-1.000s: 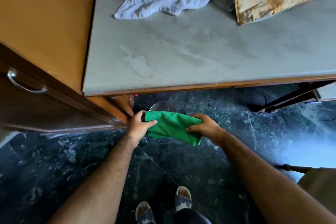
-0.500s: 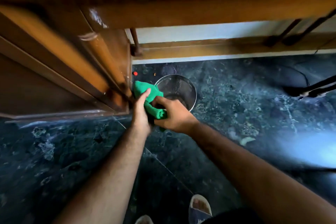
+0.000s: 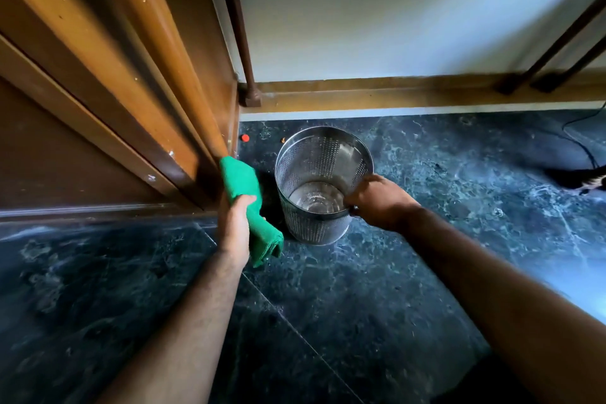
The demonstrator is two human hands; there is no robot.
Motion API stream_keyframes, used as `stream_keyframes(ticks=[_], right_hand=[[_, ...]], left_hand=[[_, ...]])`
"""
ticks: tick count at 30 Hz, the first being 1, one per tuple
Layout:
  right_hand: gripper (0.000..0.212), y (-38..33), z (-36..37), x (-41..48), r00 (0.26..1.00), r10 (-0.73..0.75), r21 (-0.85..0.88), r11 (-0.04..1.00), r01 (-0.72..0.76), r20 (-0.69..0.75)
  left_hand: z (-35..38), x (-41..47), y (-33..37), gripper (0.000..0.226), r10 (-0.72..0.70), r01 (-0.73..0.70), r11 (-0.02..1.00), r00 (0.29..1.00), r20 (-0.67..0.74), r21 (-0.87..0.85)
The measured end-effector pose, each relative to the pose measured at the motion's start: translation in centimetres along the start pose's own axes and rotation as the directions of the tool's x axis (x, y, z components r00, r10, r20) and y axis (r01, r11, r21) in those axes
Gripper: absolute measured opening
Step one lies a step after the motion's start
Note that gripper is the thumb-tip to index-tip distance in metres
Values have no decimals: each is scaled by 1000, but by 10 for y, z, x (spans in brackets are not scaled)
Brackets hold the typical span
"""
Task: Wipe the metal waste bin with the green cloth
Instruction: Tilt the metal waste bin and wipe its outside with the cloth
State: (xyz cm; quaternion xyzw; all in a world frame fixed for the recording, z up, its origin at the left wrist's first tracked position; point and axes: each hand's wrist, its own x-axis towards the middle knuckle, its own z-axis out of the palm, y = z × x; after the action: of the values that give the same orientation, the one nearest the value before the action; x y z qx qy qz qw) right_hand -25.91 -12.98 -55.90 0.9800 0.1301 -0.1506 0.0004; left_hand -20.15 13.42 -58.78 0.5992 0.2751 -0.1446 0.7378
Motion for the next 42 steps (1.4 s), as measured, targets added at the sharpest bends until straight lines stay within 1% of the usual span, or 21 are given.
stream_keyframes(ticks=[4,6,9,11,14,17,18,19,20,22,25,27,29,31,33,35,37,38,39,40,42], right_hand=[[21,-6,-3,4,995,-40,135,989,53,-91],[25,-11,-4,3,989,-11,298,953,55,-148],[18,-16,-7,1,989,48,470,882,24,-142],[15,-15,-7,0,983,115,539,842,-21,-142],[13,-18,-8,-3,970,173,574,818,-45,-170],[10,-22,-7,-4,957,201,590,806,-41,-209],[13,-23,-5,-4,951,220,603,796,-48,-215],[17,-23,-3,-4,946,237,613,788,-55,-220],[18,-22,-2,-5,943,255,620,781,-72,-212],[17,-19,0,-8,937,297,632,766,-118,-186],[17,-12,5,-16,910,370,660,733,-163,-186],[16,-9,8,-23,888,423,709,682,-179,-182],[19,-10,8,-24,878,444,731,658,-182,-180],[19,-16,7,-20,882,421,702,694,-162,-212],[25,-21,9,-14,869,415,668,731,-142,-269],[33,-21,11,-11,850,443,661,733,-162,-283],[53,-20,12,-11,842,479,670,713,-206,-250],[60,-18,12,-12,836,498,675,701,-231,-231],[62,-17,10,-14,830,514,679,690,-251,-216],[58,-16,9,-15,824,532,684,676,-274,-196],[44,-13,7,-19,817,552,716,637,-286,-164]], left_hand=[[-1,12,-24,50,109,-106,987,994,-16,117],[6,2,-23,39,195,-191,967,981,-8,168],[22,-19,-10,52,363,-359,904,931,29,232],[37,-33,-6,53,498,-500,805,862,93,321],[66,-47,-9,58,634,-661,577,733,248,479],[99,-44,-26,62,721,-705,294,607,334,645],[106,-41,-30,60,748,-703,231,570,339,672],[112,-36,-33,59,756,-701,217,561,337,679],[115,-32,-35,59,765,-703,231,558,321,673],[118,-24,-34,63,746,-690,362,618,249,627],[114,-3,-35,56,544,-479,630,834,93,611],[93,17,-48,58,346,-291,684,937,54,669],[64,29,-65,65,205,-162,720,979,17,675],[44,36,-77,68,86,-42,756,996,-35,654],[45,42,-71,70,9,22,784,999,-47,620],[64,45,-52,77,-4,3,805,1000,0,594],[95,37,-28,76,73,-118,794,992,100,596],[112,28,-16,68,171,-230,770,973,155,595],[126,16,-7,59,310,-382,737,924,224,558],[136,5,-4,52,450,-540,671,841,300,508],[139,-13,-17,47,634,-752,480,653,414,451]])
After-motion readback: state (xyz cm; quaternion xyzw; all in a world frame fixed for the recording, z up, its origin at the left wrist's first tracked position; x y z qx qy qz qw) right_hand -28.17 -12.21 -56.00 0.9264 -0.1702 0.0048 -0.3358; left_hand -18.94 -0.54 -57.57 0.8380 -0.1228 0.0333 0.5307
